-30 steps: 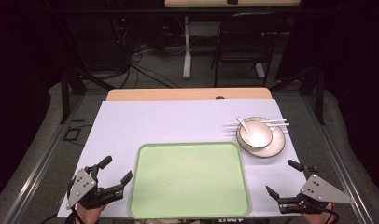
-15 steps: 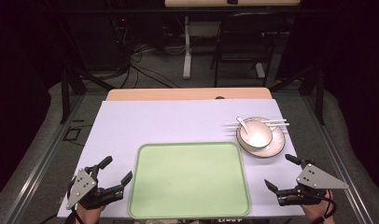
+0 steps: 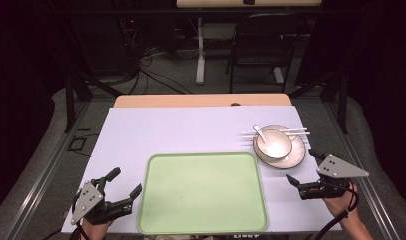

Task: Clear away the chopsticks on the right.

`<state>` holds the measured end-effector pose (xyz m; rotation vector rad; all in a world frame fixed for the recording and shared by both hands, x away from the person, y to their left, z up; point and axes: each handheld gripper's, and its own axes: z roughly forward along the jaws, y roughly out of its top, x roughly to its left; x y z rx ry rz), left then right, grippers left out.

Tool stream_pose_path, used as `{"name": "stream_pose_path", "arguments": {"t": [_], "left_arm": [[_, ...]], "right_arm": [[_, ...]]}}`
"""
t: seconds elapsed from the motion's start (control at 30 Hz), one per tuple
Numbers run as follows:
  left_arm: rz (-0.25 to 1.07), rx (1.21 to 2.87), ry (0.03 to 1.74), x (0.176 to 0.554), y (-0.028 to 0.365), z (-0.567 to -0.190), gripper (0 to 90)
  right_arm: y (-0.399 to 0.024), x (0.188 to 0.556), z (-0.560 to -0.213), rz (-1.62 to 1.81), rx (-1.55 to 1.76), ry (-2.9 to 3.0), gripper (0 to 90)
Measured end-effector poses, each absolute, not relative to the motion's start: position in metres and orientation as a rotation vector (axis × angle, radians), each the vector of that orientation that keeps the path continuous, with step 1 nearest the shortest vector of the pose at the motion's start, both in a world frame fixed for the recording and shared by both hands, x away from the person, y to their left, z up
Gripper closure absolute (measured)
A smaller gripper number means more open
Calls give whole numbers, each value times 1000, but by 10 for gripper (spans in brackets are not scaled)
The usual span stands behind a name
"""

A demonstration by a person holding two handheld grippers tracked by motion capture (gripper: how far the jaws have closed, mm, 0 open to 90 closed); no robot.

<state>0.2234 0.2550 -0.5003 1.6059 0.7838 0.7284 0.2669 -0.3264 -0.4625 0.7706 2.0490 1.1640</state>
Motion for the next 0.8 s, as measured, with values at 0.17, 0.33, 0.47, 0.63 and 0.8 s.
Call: {"name": "stream_pose_path", "arguments": {"t": [0.17,0.33,0.47,0.63,0.8], "left_arm": [[727,1608,783,224,255,-500,152],[724,1609,782,224,255,-500,152],[722,1612,781,224,255,-500,152],[720,1613,781,224,255,-500,152],[718,1614,781,224,255,-501,152]], "right_arm": [[-329,291,-454,1130,767,2076,0],[-329,306,-450,1107,766,2100,0],[-333,328,-446,1075,777,2152,0],[-339,358,-434,1036,798,2222,0],[-342,381,-423,979,807,2259,0]]}}
